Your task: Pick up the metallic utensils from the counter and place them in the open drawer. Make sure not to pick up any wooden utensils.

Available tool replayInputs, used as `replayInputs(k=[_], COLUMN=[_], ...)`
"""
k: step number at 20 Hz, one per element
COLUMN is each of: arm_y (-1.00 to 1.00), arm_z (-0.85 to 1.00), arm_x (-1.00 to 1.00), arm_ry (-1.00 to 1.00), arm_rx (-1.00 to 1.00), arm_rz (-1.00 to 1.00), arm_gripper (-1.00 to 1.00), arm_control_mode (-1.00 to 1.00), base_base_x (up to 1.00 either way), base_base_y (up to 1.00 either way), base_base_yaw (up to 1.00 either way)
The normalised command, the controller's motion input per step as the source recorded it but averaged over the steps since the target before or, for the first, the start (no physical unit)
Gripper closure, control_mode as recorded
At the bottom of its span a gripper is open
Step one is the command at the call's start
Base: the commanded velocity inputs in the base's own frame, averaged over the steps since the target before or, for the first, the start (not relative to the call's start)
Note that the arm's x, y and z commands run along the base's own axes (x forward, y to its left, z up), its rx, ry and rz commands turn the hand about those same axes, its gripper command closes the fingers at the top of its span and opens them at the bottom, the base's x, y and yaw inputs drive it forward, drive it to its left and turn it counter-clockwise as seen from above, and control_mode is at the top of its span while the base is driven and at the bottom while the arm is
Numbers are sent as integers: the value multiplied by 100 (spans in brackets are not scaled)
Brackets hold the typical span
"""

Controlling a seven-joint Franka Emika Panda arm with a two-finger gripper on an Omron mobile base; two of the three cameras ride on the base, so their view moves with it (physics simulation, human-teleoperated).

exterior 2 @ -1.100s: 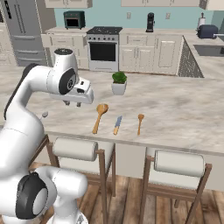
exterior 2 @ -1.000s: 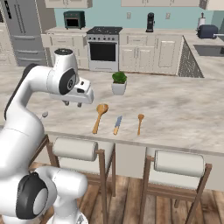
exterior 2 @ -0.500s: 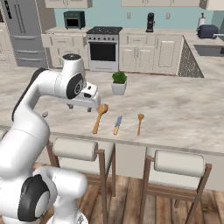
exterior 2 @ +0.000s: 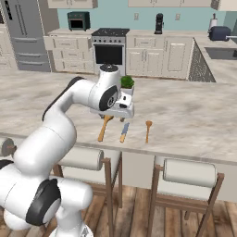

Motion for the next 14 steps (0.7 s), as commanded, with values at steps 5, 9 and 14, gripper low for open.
replayInputs(k=[5, 9, 14], arm_y=[-13, 11, 33], arm_z=[-19, -50, -66], arm_x=[59, 71, 49], arm_ry=[2, 0, 4], arm_rx=[-5, -2, -4], arm_rz=[5, 8, 5], arm_gripper=[-100, -100, -100], arm_control_mode=[-100, -100, -100], base_base_x=[0, 0, 0], base_base_y=[0, 0, 0], base_base_yaw=[0, 0, 0])
